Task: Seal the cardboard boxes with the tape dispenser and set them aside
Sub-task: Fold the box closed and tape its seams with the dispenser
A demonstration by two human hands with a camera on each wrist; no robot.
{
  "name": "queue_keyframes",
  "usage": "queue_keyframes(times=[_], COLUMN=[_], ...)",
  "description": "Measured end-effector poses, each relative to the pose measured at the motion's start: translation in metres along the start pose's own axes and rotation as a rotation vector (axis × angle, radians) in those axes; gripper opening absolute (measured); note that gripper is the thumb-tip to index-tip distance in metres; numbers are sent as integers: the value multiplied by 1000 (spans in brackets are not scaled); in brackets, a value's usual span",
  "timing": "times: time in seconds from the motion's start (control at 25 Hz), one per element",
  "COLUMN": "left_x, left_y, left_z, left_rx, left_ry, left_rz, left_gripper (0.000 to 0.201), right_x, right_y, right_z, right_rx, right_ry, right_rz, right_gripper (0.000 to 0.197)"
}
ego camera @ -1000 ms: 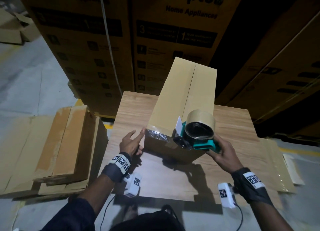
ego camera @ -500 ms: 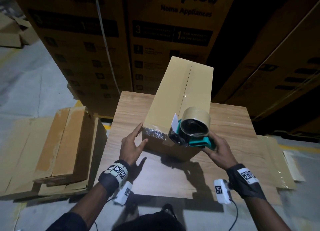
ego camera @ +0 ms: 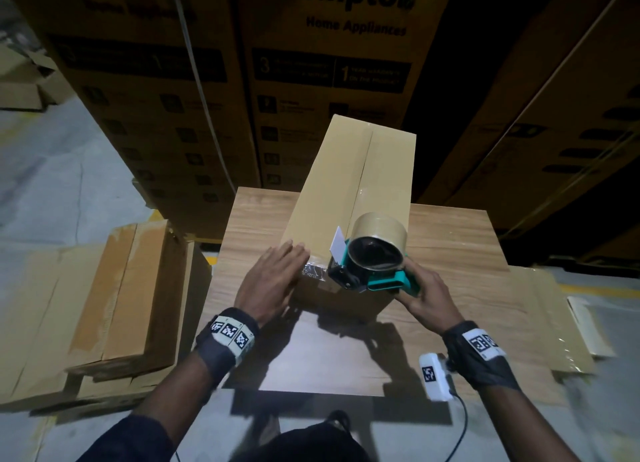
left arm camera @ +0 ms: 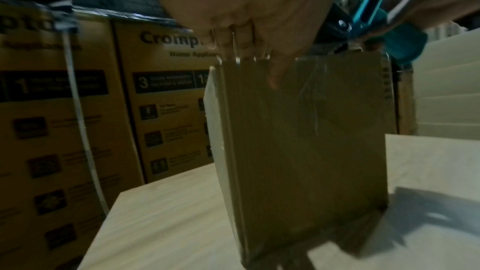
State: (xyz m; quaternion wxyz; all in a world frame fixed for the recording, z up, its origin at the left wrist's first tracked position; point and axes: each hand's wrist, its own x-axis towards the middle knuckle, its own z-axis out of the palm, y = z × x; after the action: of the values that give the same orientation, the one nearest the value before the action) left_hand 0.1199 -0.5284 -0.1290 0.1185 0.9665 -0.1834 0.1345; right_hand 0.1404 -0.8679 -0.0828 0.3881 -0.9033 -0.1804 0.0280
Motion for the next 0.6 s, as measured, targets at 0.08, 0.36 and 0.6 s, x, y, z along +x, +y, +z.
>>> queue_keyframes(times=[0.08, 0.36, 0.6], left_x=[4, 26, 23], left_y=[8, 44, 36], left_z=[9, 20, 22], left_rx=[37, 57, 9], left_ry=[-60, -42, 14], left_rz=[1, 52, 86], left_gripper=[99, 92, 86], right_x=[0, 1, -1], right_y=[1, 4, -3], right_z=[0, 0, -10], right_rx=[1, -9, -28], right_ry=[1, -4, -41], right_rz=[-3, -14, -29], right_gripper=[39, 41, 37])
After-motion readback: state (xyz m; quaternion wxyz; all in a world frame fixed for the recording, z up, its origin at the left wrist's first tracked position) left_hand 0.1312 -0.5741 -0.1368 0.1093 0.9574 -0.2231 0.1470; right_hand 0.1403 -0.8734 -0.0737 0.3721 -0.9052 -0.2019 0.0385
